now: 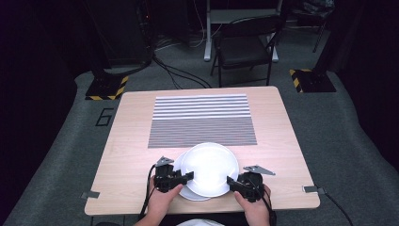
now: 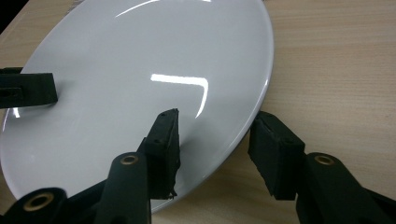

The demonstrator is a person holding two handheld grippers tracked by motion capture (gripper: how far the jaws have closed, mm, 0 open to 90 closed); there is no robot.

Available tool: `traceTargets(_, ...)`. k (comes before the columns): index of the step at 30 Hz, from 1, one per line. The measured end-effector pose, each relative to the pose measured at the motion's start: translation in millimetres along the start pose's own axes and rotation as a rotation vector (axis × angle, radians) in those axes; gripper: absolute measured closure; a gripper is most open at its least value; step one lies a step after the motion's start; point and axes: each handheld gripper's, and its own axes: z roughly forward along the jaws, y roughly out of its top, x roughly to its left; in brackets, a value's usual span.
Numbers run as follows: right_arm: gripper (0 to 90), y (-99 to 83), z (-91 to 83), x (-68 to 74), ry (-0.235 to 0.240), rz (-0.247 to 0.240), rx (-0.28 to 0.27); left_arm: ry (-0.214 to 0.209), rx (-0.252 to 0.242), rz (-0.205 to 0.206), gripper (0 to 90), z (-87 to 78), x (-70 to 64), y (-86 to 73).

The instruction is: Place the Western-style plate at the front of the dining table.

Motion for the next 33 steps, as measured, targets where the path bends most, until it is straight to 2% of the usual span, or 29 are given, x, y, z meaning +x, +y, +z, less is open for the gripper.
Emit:
traceTargets(14,54.6,5.0,-3.1,1.9,0.02,0.002,-0.018,0.014,-0.011,0.006,52.5,-2.5,1.6,7.6)
traceTargets(16,55.7,6.3,-3.9,2.4,0.025,0.019,-0.011,0.014,-0.008,0.009,52.5,-3.1,2.0,8.7)
traceTargets(24,59.3,12.7,-3.0,6.4,0.032,0.002,-0.039,0.013,-0.019,0.005,53.7,-8.3,7.8,15.2)
traceTargets(33,60.5,19.1,-2.7,6.6,0.036,0.021,-0.063,0.01,-0.026,0.007,54.2,-10.2,10.2,23.3)
